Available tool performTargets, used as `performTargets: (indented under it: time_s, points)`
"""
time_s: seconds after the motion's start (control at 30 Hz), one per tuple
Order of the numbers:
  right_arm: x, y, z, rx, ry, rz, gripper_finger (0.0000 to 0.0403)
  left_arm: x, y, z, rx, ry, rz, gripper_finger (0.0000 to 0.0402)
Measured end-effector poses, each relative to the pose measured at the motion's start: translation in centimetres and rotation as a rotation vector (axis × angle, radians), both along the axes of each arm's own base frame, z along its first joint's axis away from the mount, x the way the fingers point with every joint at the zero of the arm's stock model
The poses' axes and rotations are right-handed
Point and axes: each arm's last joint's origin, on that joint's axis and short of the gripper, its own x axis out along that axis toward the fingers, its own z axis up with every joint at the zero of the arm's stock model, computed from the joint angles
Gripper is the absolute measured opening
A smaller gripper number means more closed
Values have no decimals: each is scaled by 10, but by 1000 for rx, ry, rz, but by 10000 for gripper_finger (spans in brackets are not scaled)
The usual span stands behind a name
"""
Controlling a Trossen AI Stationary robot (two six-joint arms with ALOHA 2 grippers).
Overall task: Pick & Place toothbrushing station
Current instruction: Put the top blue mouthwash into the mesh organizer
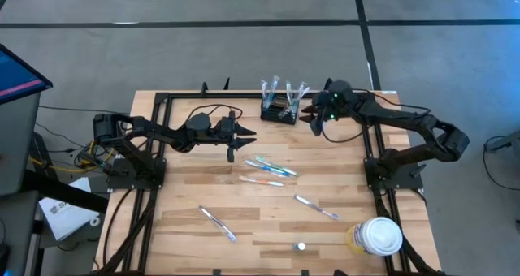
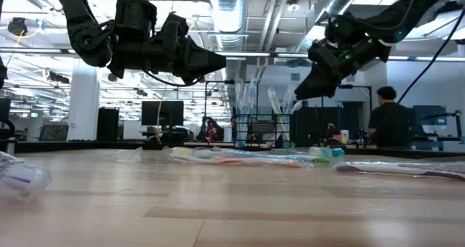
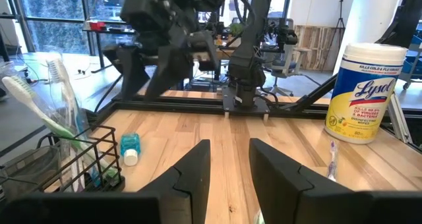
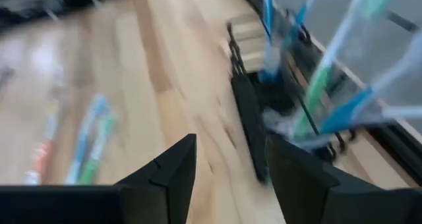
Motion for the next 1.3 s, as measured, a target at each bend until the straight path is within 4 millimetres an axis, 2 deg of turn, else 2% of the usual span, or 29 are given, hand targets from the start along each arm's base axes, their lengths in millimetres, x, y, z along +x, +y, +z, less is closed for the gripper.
performTargets:
  time_s: [0.13, 0.43, 0.8, 1.0, 1.3]
  points:
    - [-3, 1, -6, -30, 102, -62, 162, 0, 0, 0, 0, 0, 0, 99]
    - [-8, 5, -13, -86, 224, 11, 143, 0, 0, 0, -3, 0, 0, 99]
    - [-12, 1, -16, -236, 360, -48, 129, 0, 0, 0, -3, 0, 0, 99]
    - [-7, 0, -26, -248, 429, 0, 145, 0, 0, 0, -3, 0, 0, 99]
    - [10, -13, -37, -269, 537, 87, 192, 0, 0, 0, 0, 1, 0, 99]
